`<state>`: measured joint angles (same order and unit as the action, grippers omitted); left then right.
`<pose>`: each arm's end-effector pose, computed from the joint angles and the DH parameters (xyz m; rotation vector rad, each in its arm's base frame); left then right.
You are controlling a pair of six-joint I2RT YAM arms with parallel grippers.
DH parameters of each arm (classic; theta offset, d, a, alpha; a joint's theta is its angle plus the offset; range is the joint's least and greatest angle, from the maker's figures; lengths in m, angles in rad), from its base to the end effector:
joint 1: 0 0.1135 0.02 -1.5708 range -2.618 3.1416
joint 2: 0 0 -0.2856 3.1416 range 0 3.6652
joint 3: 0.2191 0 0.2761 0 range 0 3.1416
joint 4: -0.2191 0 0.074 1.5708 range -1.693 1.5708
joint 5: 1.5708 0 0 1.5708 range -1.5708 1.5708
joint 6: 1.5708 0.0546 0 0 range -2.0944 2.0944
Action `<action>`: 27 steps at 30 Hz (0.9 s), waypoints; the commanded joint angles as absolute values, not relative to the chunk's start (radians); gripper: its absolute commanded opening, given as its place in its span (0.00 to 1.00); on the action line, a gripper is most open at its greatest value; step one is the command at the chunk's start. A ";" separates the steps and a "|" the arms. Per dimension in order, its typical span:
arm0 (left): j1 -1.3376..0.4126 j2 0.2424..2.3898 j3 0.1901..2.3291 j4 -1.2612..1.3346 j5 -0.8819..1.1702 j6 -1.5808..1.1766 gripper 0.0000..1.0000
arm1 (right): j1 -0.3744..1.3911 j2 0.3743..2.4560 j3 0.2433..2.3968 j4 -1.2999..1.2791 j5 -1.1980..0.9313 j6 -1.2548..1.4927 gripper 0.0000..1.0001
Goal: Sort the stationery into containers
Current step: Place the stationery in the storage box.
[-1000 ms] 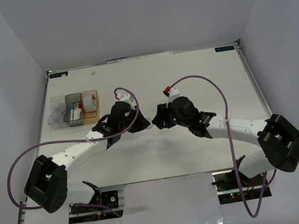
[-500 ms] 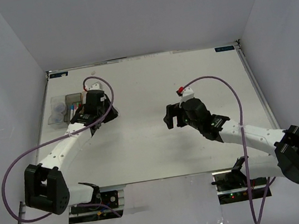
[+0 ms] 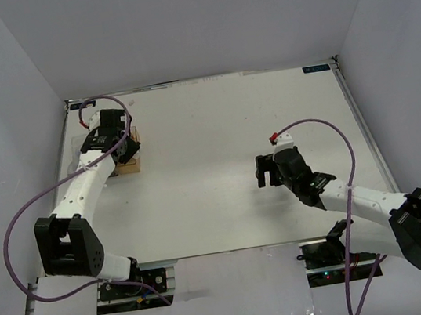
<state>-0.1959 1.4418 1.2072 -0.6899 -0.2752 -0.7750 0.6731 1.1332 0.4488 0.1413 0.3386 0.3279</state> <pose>0.3320 -0.0508 0.2914 -0.8071 2.3119 -0.0826 0.2093 0.1436 0.1834 -0.1595 2.0836 0.2514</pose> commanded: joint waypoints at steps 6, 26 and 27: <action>-0.095 1.476 1.256 -0.769 -0.289 -0.969 0.03 | 0.577 1.057 0.328 0.314 0.308 0.324 0.90; -0.008 1.677 1.316 -0.756 -0.212 -1.121 0.39 | 0.541 1.088 0.316 0.334 0.259 0.336 0.90; -0.006 1.680 1.315 -0.753 -0.207 -1.123 0.41 | 0.540 1.089 0.314 0.336 0.256 0.336 0.90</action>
